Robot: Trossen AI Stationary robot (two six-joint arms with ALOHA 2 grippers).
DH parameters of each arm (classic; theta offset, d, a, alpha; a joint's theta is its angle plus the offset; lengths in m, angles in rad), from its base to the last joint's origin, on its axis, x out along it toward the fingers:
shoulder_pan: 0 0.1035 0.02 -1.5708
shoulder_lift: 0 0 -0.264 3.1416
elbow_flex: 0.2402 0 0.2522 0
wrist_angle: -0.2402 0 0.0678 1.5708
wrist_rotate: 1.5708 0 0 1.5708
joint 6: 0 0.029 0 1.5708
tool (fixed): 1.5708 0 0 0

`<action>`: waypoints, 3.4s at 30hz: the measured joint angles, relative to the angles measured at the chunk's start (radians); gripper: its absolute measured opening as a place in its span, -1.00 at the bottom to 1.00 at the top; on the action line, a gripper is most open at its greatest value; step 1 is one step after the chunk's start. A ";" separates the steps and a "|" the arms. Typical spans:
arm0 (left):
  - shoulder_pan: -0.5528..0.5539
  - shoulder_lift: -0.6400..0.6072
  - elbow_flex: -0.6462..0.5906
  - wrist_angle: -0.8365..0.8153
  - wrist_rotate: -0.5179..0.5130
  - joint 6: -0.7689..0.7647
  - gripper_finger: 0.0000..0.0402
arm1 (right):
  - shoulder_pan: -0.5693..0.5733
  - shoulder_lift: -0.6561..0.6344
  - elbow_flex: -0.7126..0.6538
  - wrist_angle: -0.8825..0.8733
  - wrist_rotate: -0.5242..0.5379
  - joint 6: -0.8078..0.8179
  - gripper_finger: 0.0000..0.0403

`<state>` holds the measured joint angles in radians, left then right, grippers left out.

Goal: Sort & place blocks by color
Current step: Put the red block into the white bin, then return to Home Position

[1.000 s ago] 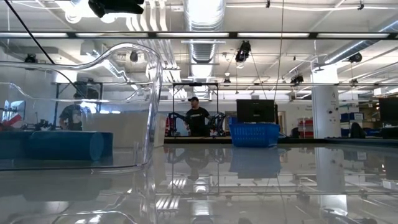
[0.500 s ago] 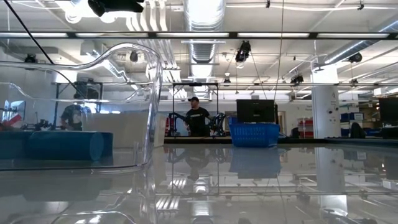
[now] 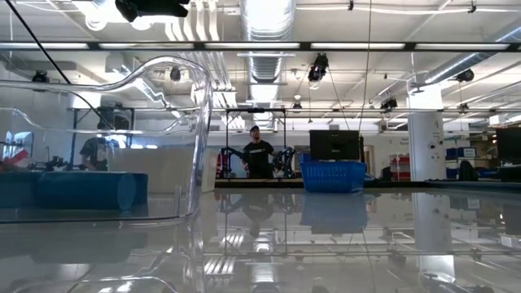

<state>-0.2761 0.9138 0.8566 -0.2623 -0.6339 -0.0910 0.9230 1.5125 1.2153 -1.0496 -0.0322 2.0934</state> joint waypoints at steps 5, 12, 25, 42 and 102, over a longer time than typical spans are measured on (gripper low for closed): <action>0.000 0.000 0.000 0.000 0.000 0.001 -0.03 | 0.000 0.054 -0.031 0.044 -0.002 0.001 0.04; 0.000 0.000 0.000 -0.001 0.000 0.001 -0.03 | 0.000 0.123 -0.078 0.088 -0.050 0.009 0.01; 0.000 0.000 0.000 -0.001 0.000 0.002 -0.03 | -0.001 0.135 -0.106 0.117 -0.097 -0.002 -0.56; 0.000 0.000 0.000 -0.001 0.000 0.000 -0.03 | -0.099 0.058 -0.074 0.127 0.462 -0.239 -0.85; 0.002 -0.037 0.001 -0.019 -0.232 0.095 -0.03 | -1.278 0.595 0.410 1.263 -0.281 -2.011 -0.23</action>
<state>-0.2745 0.8764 0.8574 -0.2816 -0.8658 0.0044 -0.3547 2.1075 1.6249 0.2134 -0.3135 0.0821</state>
